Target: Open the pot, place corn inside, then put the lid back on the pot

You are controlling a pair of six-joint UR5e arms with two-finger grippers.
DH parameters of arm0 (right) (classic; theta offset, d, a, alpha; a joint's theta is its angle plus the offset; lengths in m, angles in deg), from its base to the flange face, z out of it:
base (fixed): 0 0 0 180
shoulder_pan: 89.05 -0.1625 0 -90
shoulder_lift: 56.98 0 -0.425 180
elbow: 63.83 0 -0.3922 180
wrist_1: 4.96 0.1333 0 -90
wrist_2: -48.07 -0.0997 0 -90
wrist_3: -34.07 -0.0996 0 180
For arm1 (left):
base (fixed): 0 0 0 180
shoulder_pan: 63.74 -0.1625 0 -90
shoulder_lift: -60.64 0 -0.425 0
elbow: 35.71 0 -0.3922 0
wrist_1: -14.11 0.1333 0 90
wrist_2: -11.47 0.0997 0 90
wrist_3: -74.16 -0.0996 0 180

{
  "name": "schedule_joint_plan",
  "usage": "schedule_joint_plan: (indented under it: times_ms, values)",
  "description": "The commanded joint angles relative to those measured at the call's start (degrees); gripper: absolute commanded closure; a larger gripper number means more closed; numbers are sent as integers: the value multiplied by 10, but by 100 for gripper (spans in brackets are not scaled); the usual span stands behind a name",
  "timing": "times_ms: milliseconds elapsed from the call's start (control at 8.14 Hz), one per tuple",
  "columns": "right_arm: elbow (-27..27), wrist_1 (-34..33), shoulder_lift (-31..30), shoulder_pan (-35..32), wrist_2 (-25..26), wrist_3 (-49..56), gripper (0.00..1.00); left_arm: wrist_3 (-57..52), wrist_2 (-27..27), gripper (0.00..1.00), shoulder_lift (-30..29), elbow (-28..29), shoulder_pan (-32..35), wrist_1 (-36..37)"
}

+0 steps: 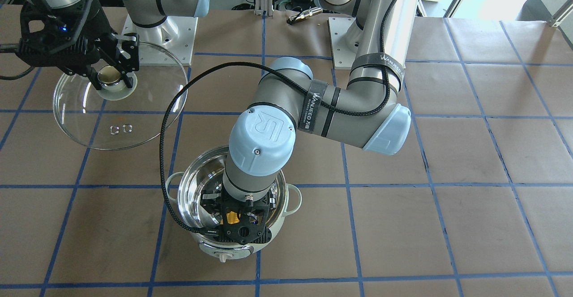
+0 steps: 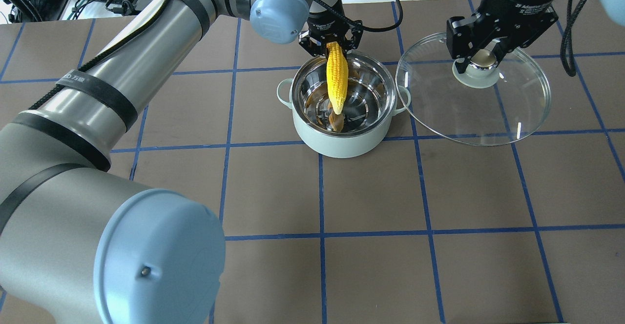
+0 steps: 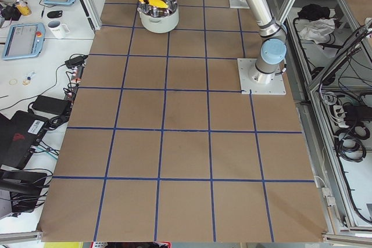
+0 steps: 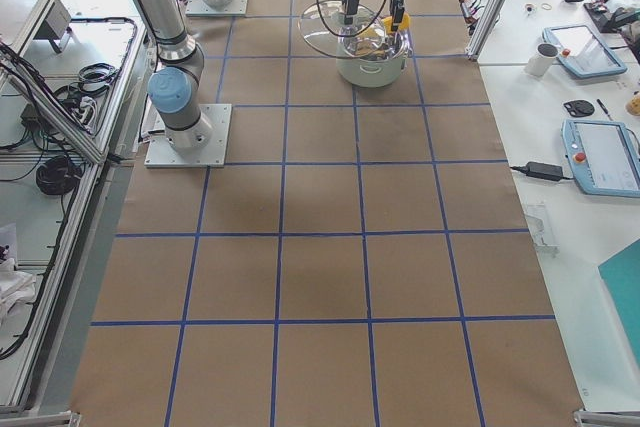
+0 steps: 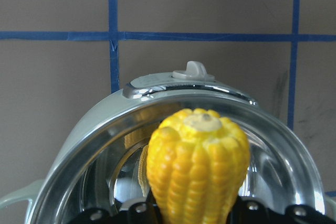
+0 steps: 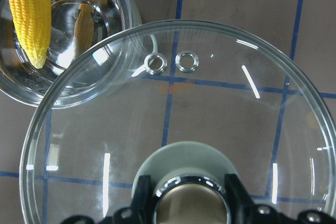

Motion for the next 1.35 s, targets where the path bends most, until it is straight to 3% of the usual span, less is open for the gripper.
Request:
schedule_joint_plan:
  times_ms: [0, 123, 246, 368, 860, 1228]
  values:
    - [0, 2, -1, -2, -5, -5, 71, 4, 35, 71, 7, -45, 1, 20]
    - [0, 3, -1, -2, -6, -6, 71, 3, 35, 44, 6, -51, 1, 25]
    - [0, 3, -1, -2, -6, -6, 71, -3, 36, 31, 5, -51, 1, 34]
    - [0, 2, -1, -2, -6, -6, 71, -3, 35, 23, 3, -52, 1, 58]
    - [1, 2, -3, -2, 2, -6, 71, -12, 35, 12, 31, -48, 1, 51]
    - [2, -29, 10, -3, 2, -7, 71, -81, 35, 8, 112, -50, -7, -51]
